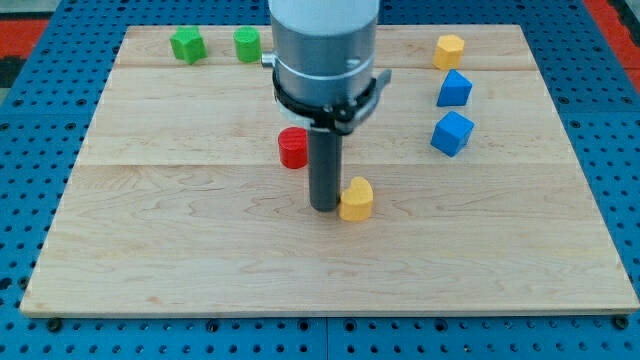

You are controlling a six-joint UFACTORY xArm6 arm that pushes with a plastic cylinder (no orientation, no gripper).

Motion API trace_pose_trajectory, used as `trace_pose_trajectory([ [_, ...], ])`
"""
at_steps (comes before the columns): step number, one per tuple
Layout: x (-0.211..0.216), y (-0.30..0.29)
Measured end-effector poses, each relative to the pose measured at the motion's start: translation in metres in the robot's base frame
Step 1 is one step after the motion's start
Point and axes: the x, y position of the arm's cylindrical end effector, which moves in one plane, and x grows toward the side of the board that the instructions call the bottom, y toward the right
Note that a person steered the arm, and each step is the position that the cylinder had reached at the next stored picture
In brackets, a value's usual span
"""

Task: Separate the red star and the red circle

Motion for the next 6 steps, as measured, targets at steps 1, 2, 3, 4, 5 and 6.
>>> trace_pose_trajectory([
  [1,-0.004,0.075],
  [2,-0.009,0.131],
  [3,-0.013,0.058],
  [4,-0.063,0.02],
  [5,-0.106,0.02],
  [6,-0.135,-0.02],
])
